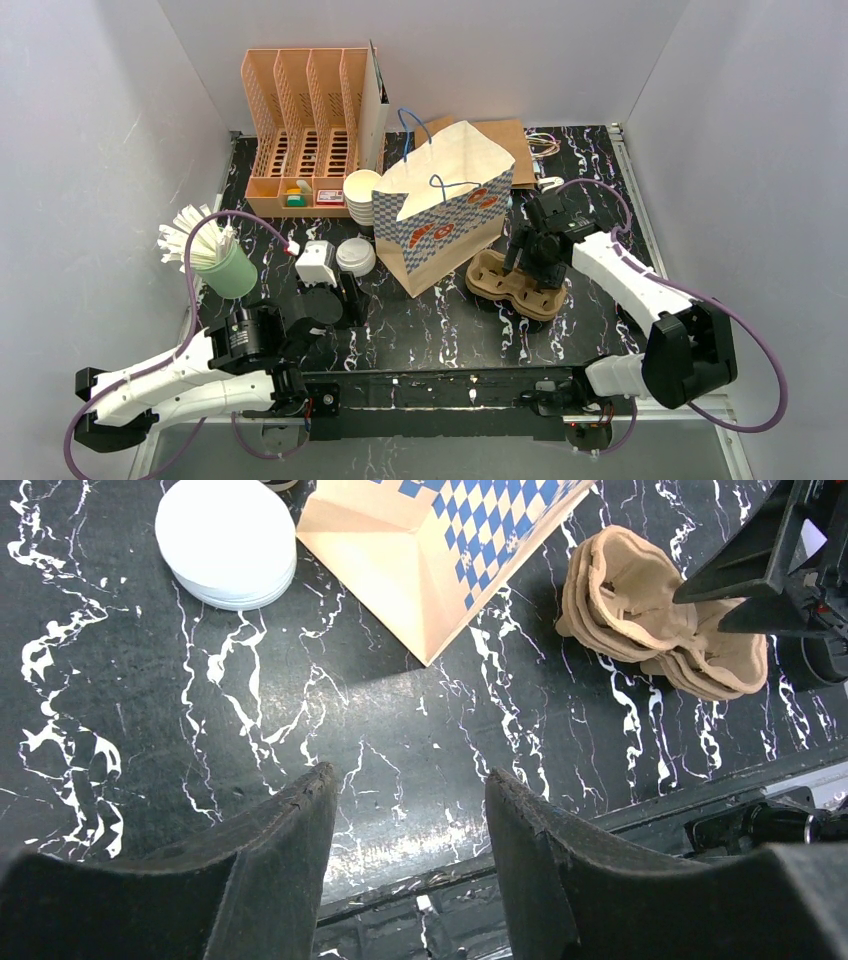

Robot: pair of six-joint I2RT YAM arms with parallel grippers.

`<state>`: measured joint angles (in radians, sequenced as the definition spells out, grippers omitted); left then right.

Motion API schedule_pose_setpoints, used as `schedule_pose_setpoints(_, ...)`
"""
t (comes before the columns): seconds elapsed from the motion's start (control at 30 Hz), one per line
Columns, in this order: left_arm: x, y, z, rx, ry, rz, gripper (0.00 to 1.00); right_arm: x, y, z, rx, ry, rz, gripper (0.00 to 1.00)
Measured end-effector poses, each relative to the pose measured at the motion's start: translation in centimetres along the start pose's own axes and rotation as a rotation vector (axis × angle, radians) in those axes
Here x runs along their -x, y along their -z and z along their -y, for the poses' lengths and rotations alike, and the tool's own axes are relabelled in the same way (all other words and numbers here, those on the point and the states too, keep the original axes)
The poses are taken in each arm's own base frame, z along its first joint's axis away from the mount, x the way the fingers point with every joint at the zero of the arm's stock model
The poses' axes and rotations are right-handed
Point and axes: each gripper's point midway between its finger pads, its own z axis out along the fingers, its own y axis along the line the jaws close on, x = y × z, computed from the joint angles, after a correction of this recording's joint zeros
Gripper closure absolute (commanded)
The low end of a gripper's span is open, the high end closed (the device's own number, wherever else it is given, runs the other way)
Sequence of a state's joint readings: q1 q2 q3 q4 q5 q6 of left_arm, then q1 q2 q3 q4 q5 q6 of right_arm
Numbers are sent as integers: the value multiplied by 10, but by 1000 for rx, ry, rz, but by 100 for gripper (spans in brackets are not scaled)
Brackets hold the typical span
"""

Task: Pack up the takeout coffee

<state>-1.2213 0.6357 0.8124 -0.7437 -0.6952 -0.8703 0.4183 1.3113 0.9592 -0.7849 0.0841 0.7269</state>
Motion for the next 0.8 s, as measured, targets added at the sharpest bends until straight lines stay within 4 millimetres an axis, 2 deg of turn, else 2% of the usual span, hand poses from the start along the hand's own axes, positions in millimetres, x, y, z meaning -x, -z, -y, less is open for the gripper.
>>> schedule_pose_setpoints(0.5,-1,0,-6,28,-39,-3,43,-3,-27,3,-76,-24,1,24)
schedule_pose_setpoints(0.8,-2,-2,-8,42,-63,-6,43,-7,-32,4,-92,-28,-15,42)
